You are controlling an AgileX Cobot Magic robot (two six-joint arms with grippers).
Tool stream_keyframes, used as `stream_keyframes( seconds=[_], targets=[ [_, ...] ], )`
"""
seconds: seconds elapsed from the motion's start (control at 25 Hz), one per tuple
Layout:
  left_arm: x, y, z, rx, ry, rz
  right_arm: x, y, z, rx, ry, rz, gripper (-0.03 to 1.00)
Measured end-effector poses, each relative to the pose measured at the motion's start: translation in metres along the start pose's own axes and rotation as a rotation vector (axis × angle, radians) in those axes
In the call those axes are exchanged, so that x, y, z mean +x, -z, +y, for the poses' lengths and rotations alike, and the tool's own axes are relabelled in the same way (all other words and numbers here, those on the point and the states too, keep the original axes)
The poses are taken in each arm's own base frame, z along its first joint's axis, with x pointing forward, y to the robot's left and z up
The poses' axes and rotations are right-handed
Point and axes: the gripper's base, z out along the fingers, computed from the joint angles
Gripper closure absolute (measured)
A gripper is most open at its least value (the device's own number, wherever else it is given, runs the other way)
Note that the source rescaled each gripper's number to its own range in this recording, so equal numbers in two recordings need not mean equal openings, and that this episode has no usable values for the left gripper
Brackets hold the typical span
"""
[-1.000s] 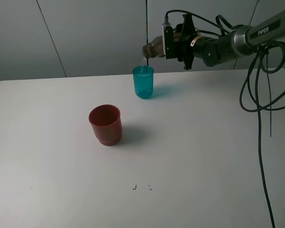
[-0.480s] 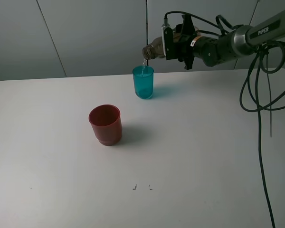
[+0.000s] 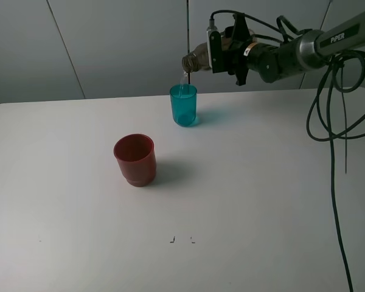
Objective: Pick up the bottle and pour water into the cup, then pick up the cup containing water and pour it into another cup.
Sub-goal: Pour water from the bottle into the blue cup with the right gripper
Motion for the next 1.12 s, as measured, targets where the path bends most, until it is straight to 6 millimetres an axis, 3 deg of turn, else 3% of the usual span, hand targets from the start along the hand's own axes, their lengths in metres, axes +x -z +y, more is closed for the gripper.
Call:
stream_keyframes(
  seconds=[1.12],
  targets=[
    [0.0, 0.0, 0.0, 0.0, 0.0, 0.0, -0.0001, 0.0, -0.0005, 0.006, 0.074, -0.001, 0.96]
  ],
)
